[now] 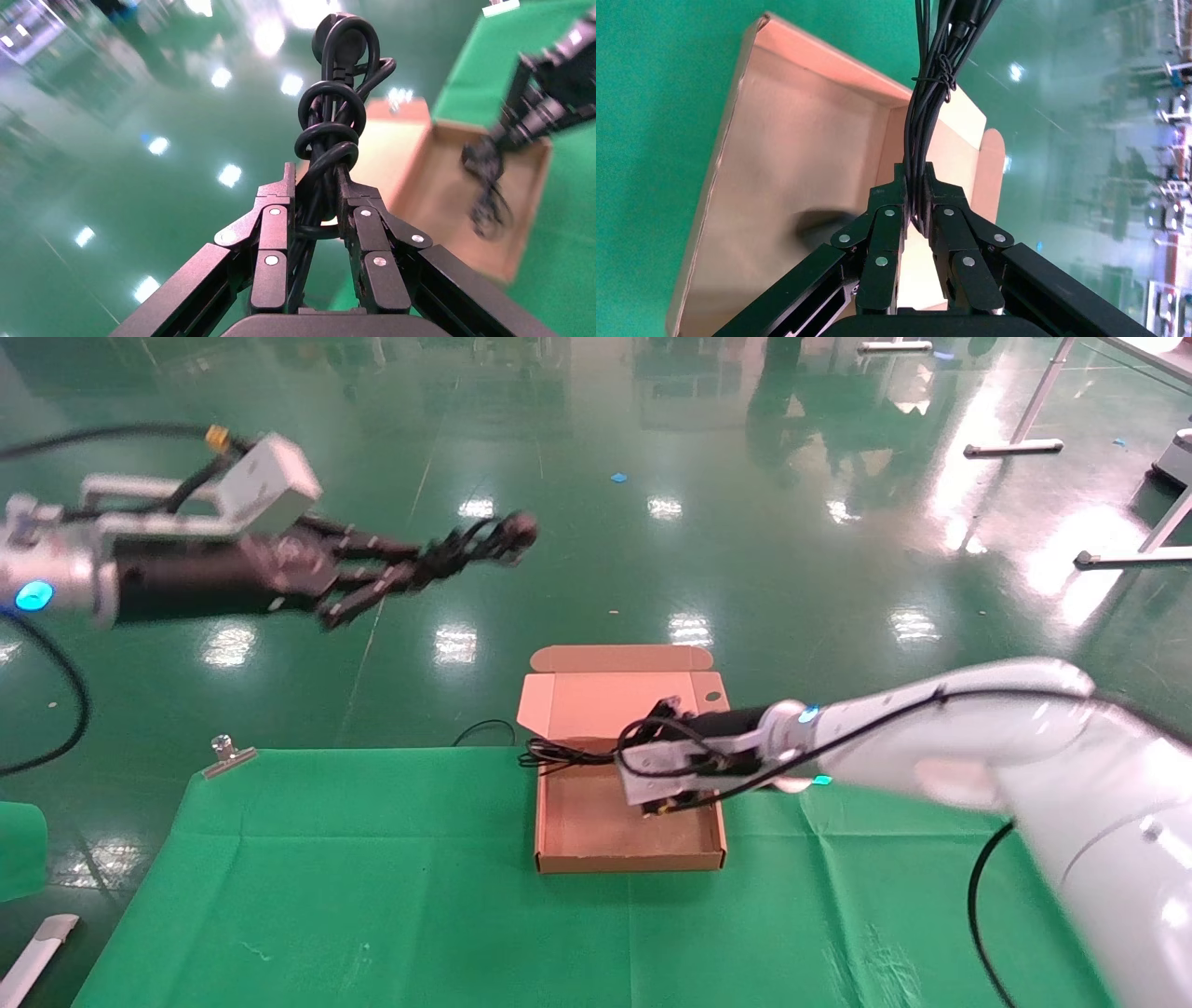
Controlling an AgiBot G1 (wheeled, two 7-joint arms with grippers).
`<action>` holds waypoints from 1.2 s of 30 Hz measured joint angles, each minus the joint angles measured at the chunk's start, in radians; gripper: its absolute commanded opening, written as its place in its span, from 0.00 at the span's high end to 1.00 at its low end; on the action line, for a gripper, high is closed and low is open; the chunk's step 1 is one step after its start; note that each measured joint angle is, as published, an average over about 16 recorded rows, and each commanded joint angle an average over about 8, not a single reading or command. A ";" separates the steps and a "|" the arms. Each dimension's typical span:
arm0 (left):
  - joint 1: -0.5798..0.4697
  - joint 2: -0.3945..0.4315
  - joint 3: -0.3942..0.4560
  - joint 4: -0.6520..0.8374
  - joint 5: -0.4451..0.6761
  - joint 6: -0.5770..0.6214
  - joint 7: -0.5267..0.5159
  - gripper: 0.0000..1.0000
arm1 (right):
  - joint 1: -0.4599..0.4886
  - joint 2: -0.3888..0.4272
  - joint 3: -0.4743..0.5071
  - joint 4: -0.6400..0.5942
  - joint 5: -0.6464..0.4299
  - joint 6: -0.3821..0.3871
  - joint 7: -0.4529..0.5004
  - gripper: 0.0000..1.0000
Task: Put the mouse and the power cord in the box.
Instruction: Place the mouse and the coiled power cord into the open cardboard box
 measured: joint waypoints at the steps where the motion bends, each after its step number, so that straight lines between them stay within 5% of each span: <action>1: 0.003 -0.008 0.000 0.002 0.000 0.003 0.003 1.00 | -0.014 -0.001 -0.006 0.011 0.011 0.016 0.011 1.00; 12: 0.033 -0.068 0.000 0.004 0.001 0.046 0.029 1.00 | -0.105 -0.001 -0.114 0.077 0.115 0.157 0.166 0.98; 19: 0.041 -0.083 -0.001 -0.008 -0.001 0.060 0.044 1.00 | -0.117 0.001 -0.185 0.076 0.156 0.190 0.247 0.13; 21: 0.042 -0.085 -0.001 -0.012 0.000 0.062 0.048 1.00 | -0.117 0.001 -0.205 0.076 0.164 0.197 0.263 0.00; 36: 0.038 -0.018 0.018 -0.043 0.028 0.039 0.045 1.00 | -0.081 0.015 -0.273 0.029 0.250 0.231 0.314 0.00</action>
